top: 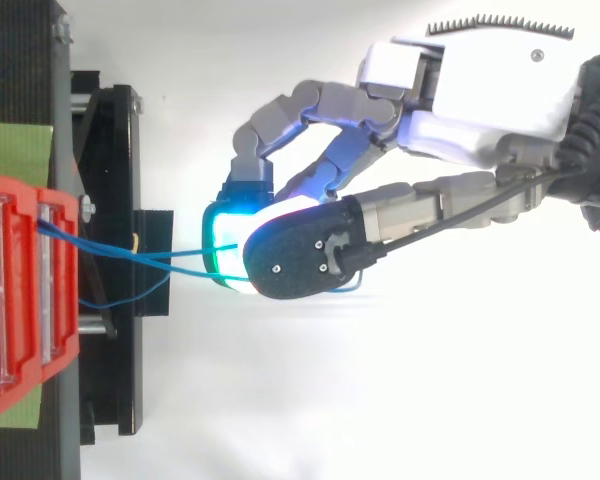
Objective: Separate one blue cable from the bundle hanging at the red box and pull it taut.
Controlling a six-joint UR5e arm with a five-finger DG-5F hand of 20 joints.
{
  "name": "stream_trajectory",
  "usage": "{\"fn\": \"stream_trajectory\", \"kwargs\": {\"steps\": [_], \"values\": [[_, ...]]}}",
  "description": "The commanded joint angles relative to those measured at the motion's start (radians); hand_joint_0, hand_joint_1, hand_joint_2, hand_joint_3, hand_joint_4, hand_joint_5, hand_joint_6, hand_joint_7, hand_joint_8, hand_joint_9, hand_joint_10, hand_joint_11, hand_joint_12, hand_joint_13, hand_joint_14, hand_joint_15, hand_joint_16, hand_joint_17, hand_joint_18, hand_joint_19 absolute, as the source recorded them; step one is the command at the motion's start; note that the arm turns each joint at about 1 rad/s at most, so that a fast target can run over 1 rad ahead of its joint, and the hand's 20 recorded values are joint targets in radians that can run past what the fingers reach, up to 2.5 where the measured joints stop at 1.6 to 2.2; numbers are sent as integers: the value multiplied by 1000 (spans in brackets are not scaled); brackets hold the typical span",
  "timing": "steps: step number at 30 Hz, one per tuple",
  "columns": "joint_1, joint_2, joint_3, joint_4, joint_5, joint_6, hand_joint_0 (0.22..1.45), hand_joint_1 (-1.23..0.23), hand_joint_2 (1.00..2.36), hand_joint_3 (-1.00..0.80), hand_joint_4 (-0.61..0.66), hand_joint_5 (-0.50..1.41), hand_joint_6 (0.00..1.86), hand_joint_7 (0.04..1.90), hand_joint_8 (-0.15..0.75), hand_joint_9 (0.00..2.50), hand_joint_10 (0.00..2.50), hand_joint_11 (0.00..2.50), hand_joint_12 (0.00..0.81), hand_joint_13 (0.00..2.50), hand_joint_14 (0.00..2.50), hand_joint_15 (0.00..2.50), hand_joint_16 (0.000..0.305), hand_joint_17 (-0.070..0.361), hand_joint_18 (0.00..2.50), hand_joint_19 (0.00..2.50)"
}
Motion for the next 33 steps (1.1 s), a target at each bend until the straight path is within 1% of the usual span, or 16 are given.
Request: {"fn": "stream_trajectory", "kwargs": {"steps": [1,7,12,17,21,22,25,33], "values": [[0,0,0,-3,-1,-1,615,-592,1022,-257,53,-210,898,1063,305,1046,23,757,313,785,14,364,41,92,672,497],[0,0,0,-3,-1,-15,619,-629,1026,-177,29,-209,913,1059,310,1062,23,780,312,787,15,362,41,92,677,495],[0,0,0,-3,-1,-24,628,-651,1026,-172,17,-209,914,1064,309,1078,23,810,311,791,15,363,41,92,681,487],[0,0,0,-4,-1,-26,649,-692,1028,-163,-28,-210,916,1081,311,1088,23,835,311,795,14,361,40,90,688,484],[0,0,0,-4,-1,-26,676,-716,1026,-185,-84,-217,925,1074,298,1087,24,873,306,804,14,369,40,89,692,483],[0,0,0,-4,-1,-26,697,-729,1025,-215,-103,-222,929,1089,287,1106,25,962,304,808,15,382,39,89,692,486],[0,0,0,-6,-1,-26,713,-733,1021,-269,-94,-229,933,1066,277,1121,23,1041,301,826,17,401,39,88,696,489],[-2,0,0,-27,-1,-24,706,-716,1020,-292,-79,-234,933,1048,275,1143,22,1181,299,861,18,480,39,87,693,478]]}}
